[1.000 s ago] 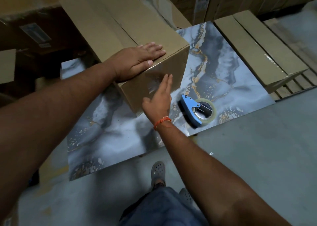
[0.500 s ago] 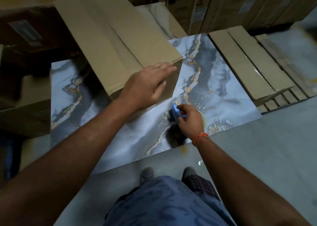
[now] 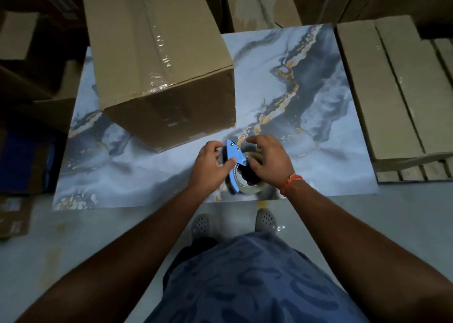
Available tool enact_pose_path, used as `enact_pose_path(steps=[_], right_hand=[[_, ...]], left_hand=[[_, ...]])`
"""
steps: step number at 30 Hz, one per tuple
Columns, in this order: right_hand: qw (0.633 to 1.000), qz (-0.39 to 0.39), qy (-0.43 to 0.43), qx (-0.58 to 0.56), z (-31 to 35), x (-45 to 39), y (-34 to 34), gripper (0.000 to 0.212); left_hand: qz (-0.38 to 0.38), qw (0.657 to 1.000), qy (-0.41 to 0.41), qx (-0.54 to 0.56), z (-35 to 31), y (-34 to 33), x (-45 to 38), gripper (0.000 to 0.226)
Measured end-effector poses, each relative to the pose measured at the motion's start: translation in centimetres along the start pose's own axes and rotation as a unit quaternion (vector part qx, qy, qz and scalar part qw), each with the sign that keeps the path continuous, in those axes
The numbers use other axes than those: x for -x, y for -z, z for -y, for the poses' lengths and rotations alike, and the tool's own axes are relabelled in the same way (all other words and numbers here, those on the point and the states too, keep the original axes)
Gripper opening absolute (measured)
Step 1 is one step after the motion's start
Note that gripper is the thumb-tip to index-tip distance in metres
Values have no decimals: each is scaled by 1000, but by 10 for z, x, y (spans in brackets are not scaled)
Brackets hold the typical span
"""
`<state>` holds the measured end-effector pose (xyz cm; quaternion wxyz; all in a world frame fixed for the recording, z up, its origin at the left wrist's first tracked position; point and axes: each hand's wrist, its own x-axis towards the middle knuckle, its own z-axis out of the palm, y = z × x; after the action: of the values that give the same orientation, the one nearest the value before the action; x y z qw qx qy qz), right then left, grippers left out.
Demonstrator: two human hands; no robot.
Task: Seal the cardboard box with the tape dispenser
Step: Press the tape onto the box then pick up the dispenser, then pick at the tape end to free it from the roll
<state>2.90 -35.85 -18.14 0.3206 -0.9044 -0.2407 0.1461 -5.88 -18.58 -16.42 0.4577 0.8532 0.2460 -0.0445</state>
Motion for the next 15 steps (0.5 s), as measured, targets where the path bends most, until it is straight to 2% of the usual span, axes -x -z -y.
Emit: enact_pose_path(steps=[3, 8, 13, 15], right_hand=[[998, 43, 34, -11, -4, -1, 4, 56], [991, 84, 92, -41, -5, -3, 9, 58], [989, 120, 73, -43, -9, -3, 13, 67], [989, 136, 54, -15, -13, 0, 12, 76]], left_hand=[[-25, 998, 52, 9, 1, -19, 7, 58], [-43, 995, 75, 46, 6, -31, 13, 72], [-8, 988, 106, 116, 10, -31, 23, 78], [32, 983, 109, 142, 14, -33, 24, 70]])
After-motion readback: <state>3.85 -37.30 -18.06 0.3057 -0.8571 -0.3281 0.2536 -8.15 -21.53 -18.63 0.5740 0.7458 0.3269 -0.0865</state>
